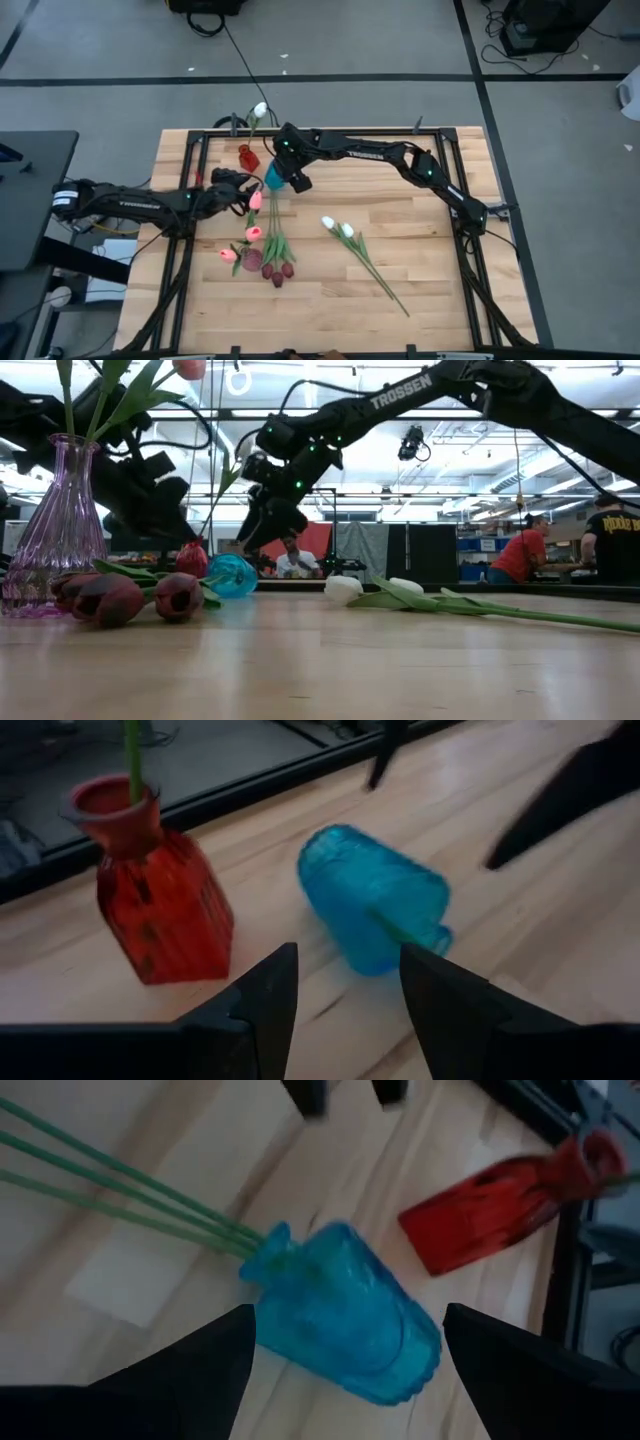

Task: Sort flowers into vase by color
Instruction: Adjust the blue vase

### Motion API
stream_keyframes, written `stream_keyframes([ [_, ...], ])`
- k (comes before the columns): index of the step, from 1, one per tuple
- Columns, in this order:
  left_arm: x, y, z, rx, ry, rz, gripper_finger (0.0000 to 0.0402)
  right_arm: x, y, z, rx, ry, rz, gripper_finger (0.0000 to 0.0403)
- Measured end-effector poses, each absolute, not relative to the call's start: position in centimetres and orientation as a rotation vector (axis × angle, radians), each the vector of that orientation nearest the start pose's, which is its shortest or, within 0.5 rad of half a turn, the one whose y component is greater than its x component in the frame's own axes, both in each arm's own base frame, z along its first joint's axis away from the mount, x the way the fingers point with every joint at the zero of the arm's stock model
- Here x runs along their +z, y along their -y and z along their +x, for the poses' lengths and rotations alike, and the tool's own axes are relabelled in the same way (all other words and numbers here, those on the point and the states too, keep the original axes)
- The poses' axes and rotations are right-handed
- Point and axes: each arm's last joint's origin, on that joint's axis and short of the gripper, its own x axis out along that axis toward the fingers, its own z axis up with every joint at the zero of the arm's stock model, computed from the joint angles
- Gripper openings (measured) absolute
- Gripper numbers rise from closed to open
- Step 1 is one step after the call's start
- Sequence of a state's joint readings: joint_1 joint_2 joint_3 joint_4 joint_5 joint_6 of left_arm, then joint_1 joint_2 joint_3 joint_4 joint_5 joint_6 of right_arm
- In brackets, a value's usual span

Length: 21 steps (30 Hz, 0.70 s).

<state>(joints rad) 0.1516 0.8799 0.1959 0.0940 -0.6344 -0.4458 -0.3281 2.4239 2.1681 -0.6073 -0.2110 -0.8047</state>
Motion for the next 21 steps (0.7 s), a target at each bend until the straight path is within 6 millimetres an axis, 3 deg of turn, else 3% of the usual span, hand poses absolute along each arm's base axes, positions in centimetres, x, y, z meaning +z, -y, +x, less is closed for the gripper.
stream_keyframes([
  [7,13.4,-4.6,16.5,0.947,-0.403,-0.251,0.0182,20.8,16.4,50.1,0.278,-0.845,-0.397,0.0326],
  [21,10.3,-6.6,18.2,1.119,-0.38,-0.219,0.0182,20.8,16.4,49.2,0.297,-0.928,-0.372,0.0281],
])
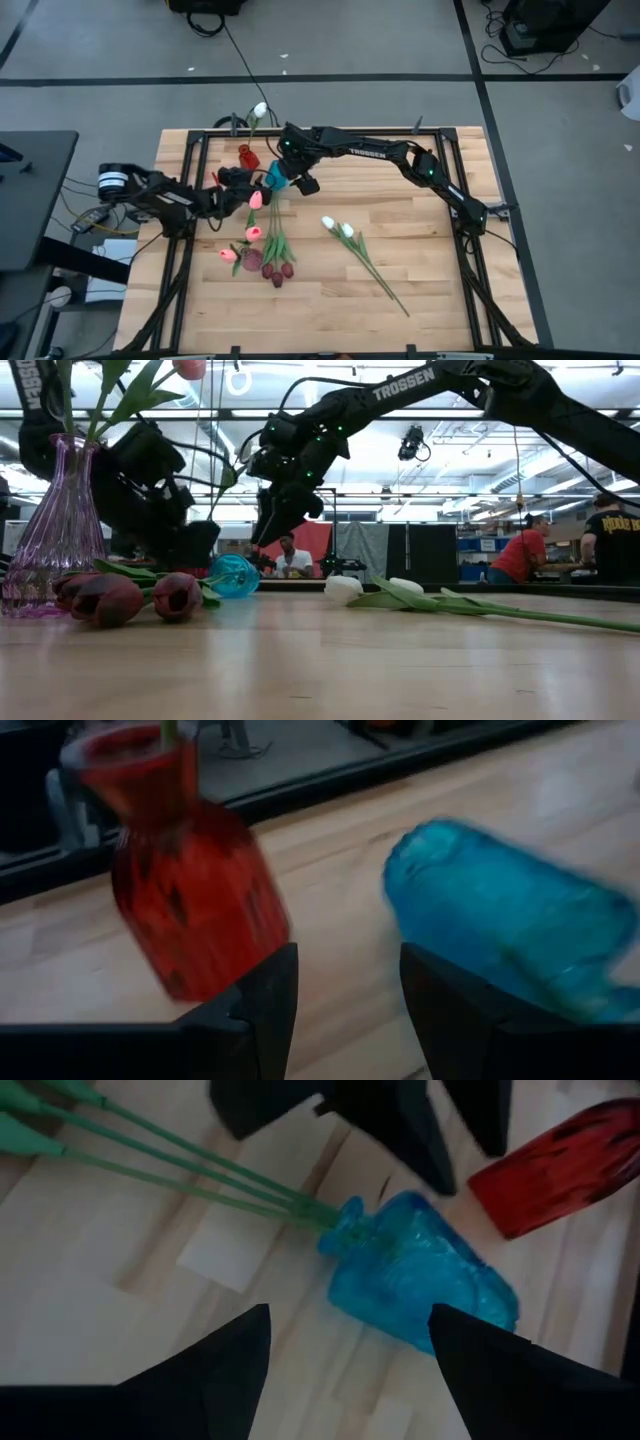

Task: Sort flowers into vase by color
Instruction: Adjust the blue vase

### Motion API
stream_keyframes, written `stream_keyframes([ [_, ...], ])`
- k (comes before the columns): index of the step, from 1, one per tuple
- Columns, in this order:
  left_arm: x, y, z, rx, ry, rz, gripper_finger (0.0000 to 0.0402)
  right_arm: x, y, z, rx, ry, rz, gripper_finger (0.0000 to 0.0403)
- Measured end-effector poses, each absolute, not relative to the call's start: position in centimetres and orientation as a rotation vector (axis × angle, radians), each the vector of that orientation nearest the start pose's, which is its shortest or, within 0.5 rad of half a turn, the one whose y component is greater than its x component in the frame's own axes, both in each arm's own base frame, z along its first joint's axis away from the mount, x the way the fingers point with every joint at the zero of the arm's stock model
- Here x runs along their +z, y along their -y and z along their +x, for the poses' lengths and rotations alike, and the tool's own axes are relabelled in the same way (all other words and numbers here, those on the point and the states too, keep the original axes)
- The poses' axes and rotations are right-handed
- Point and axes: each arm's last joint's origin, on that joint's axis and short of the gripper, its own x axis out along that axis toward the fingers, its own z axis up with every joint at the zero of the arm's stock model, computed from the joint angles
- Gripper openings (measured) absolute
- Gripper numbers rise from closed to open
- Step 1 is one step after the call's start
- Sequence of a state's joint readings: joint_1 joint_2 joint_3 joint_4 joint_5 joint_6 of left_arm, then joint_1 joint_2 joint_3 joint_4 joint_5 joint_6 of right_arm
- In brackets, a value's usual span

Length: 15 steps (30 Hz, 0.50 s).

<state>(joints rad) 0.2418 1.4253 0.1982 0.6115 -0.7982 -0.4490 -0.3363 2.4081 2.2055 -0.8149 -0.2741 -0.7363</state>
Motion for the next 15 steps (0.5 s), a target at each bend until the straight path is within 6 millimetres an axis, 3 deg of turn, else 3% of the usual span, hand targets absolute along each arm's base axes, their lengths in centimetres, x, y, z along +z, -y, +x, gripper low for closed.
stream_keyframes([
  [6,9.3,-6.8,18.9,1.111,-0.413,-0.214,0.0182,20.8,16.5,49.1,0.29,-0.943,-0.376,0.0273],
  [15,9.0,-7.2,22.6,0.875,-0.5,-0.113,0.0182,20.4,17.0,48.3,0.296,-1.041,-0.494,0.0272],
])
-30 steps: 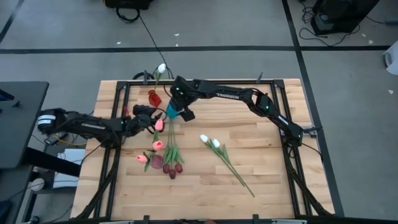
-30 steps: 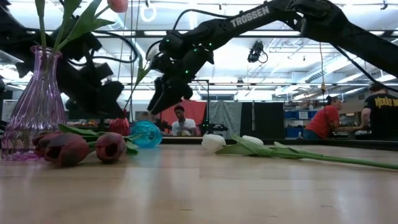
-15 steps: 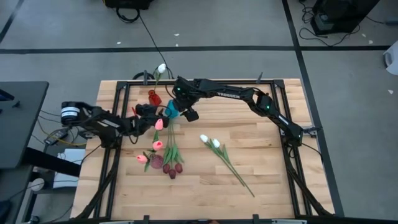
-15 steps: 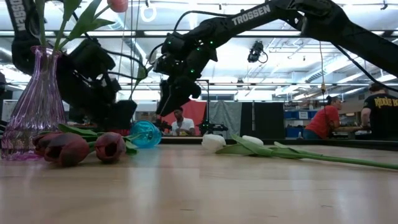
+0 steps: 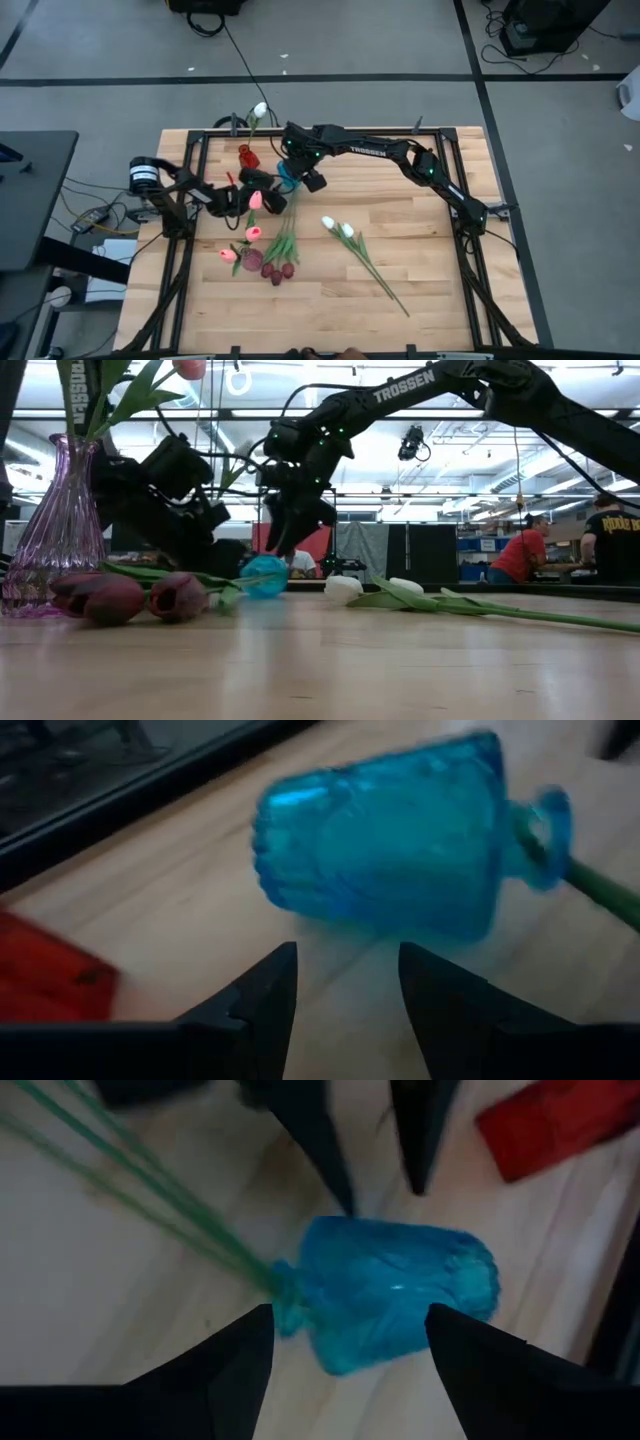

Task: Sort flowers into vase by color
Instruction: Adjust the blue vase

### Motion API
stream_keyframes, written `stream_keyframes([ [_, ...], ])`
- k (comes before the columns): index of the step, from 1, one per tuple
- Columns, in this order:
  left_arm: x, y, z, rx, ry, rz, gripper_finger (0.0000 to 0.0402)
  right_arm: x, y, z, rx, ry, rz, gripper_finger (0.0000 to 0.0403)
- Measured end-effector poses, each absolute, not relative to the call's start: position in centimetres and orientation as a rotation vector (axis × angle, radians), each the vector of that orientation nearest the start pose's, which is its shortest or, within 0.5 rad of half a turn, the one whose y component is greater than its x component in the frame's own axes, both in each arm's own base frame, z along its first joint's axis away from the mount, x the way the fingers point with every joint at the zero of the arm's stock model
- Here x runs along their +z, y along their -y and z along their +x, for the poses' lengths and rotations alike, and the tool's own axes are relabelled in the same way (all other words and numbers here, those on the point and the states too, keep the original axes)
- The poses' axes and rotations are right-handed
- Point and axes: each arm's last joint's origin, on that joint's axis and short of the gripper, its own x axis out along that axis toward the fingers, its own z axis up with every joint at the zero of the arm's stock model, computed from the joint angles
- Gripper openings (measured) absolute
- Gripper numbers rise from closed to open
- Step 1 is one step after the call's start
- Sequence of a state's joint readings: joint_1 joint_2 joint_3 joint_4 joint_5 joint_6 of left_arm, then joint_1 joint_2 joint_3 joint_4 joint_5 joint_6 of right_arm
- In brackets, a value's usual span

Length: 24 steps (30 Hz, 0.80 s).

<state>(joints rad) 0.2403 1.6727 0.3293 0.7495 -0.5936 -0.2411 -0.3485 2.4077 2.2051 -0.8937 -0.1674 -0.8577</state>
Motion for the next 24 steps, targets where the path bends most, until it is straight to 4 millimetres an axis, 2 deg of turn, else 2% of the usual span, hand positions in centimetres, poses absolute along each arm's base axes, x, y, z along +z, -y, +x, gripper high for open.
stream_keyframes([
  [5,9.0,-7.2,22.8,0.852,-0.506,-0.116,0.0182,21.1,17.1,47.7,0.262,-1.103,-0.523,0.0272],
  [8,9.2,-7.1,22.6,0.85,-0.498,-0.119,0.0182,21.6,17.5,47.7,0.226,-1.044,-0.399,0.0272],
  [11,9.3,-6.6,22.1,0.837,-0.493,-0.116,0.0182,21.6,18.3,47.8,0.186,-0.972,-0.191,0.0272],
  [16,9.8,-6.0,21.2,0.833,-0.476,-0.128,0.0182,19.7,18.6,49.0,-0.044,-0.93,-0.126,0.028],
  [18,9.9,-5.8,20.8,0.843,-0.476,-0.137,0.0182,19.7,18.3,49.5,-0.153,-0.905,-0.124,0.0285],
  [24,9.9,-5.4,19.5,0.861,-0.463,-0.189,0.0182,20.2,17.7,50.1,-0.376,-0.841,0.045,0.0302],
])
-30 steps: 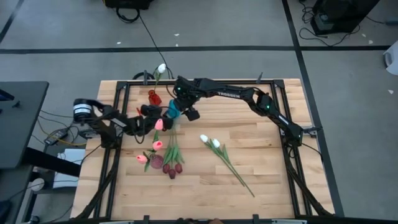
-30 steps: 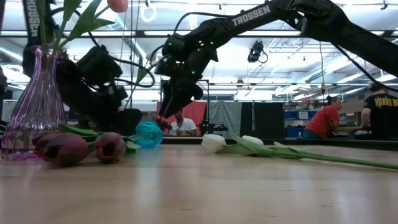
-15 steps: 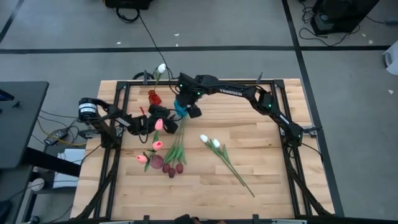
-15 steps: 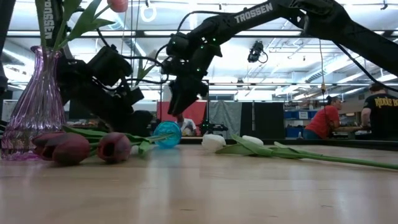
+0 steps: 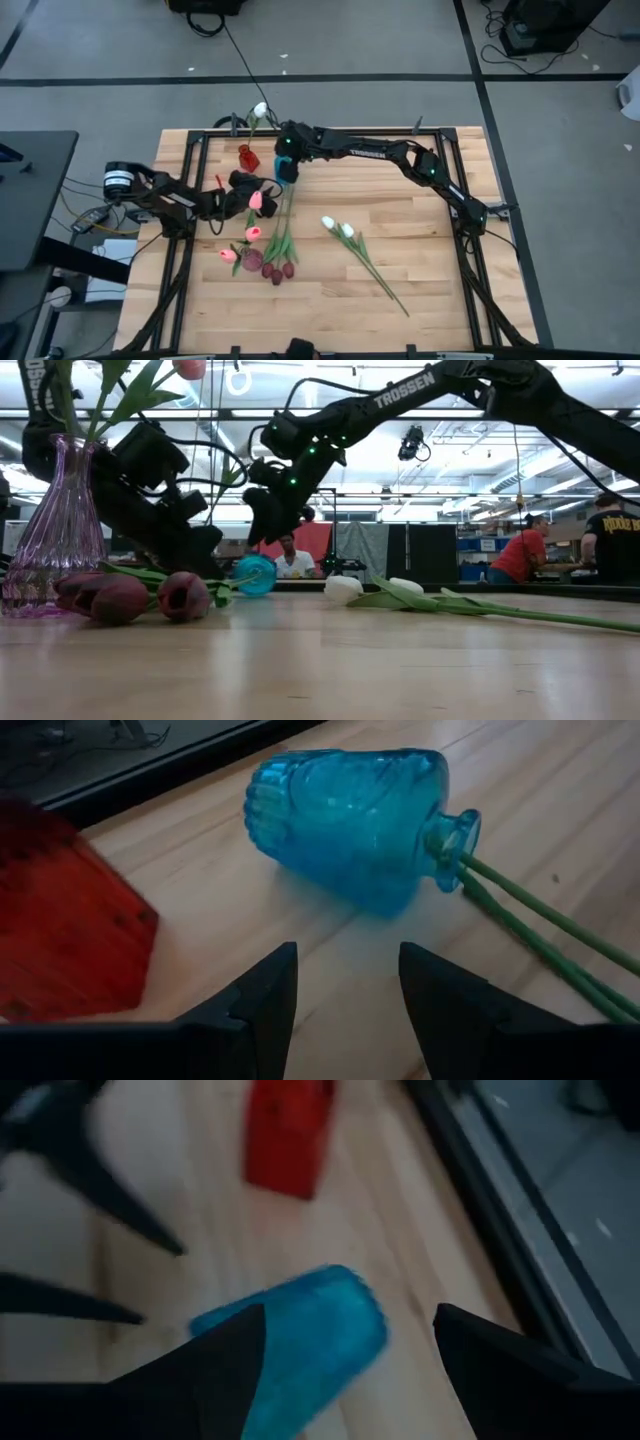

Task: Sort flowers into vase by color
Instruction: Adjust the blue vase

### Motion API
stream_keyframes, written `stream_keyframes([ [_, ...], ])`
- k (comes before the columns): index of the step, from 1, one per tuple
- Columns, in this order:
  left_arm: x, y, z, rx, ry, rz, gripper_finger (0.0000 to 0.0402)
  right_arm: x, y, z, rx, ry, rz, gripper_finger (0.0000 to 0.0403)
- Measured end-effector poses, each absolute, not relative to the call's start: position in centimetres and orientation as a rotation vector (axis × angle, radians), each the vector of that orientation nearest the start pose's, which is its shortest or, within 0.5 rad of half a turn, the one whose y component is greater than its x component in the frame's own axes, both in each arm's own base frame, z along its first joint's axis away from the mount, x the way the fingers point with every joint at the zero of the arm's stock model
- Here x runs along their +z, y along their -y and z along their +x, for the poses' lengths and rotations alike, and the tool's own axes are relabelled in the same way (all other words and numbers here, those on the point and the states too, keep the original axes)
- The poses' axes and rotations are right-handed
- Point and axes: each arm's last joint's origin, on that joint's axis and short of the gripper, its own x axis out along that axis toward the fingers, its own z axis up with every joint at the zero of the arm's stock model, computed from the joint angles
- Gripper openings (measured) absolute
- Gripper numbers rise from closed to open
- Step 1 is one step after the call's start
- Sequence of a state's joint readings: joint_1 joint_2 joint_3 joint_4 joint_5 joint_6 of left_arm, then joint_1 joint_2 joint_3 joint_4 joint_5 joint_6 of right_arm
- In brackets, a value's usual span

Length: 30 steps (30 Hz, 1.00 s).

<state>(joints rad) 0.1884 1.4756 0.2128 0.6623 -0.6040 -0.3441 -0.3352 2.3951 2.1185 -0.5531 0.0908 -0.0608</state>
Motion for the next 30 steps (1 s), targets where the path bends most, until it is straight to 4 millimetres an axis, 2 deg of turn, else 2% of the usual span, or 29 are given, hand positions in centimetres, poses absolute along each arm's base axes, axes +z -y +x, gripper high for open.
stream_keyframes([
  [3,9.9,-5.3,19.2,0.861,-0.46,-0.193,0.0182,20.4,16.7,50.5,-0.433,-0.815,0.086,0.0305],
  [7,9.9,-5.3,19.2,0.867,-0.455,-0.199,0.0182,20.2,15.5,51.5,-0.421,-0.739,0.182,0.0305],
  [13,9.9,-5.3,19.2,0.871,-0.454,-0.212,0.0182,17.5,15.4,52.9,-0.508,-0.678,0.167,0.0305],
  [20,9.8,-5.0,19.3,0.821,-0.468,-0.229,0.0182,16.7,15.2,52.7,-0.621,-0.727,0.131,0.0305],
  [30,9.8,-5.0,19.3,0.813,-0.468,-0.232,0.0182,15.8,14.9,51.5,-0.605,-0.856,0.337,0.0305],
])
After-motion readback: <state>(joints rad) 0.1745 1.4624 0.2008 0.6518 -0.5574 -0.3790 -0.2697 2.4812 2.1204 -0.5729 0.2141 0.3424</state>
